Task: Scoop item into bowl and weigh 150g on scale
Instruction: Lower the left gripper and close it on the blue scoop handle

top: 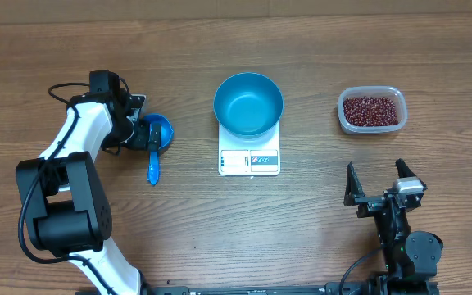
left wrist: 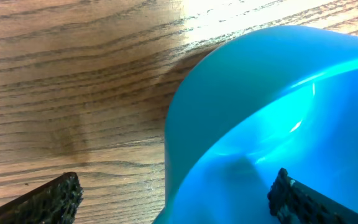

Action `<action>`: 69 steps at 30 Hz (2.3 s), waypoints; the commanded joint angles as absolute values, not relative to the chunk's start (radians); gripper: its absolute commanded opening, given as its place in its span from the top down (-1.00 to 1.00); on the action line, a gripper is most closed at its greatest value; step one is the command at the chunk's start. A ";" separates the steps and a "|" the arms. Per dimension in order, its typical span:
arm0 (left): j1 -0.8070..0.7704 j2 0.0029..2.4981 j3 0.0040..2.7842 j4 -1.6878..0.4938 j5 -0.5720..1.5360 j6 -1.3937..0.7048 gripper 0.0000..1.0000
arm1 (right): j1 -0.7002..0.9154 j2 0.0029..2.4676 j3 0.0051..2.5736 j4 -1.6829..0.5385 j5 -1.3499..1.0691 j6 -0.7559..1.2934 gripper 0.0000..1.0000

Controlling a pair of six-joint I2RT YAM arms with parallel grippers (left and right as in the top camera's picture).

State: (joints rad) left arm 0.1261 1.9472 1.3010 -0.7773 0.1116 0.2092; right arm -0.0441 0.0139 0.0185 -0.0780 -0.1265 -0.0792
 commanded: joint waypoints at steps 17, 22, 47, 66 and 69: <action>0.127 1.960 1.316 -0.770 0.105 0.195 -0.99 | -0.038 0.008 0.008 -0.073 -0.128 -0.083 -1.00; 0.128 1.960 1.316 -0.770 0.101 0.195 -0.99 | -0.038 0.008 0.008 -0.073 -0.128 -0.083 -1.00; 0.128 1.960 1.317 -0.753 0.101 0.195 -0.99 | -0.038 0.008 0.008 -0.073 -0.128 -0.083 -1.00; 0.127 1.960 1.317 -0.675 0.102 0.195 -1.00 | -0.038 0.008 0.008 -0.073 -0.128 -0.083 -1.00; 0.128 1.960 1.317 -0.669 0.102 0.195 -0.99 | -0.038 0.008 0.008 -0.073 -0.128 -0.083 -1.00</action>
State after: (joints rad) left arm 0.1261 1.9472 1.3010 -0.6777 0.1078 0.2092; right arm -0.0441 0.0139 0.0185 -0.0780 -0.1265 -0.0792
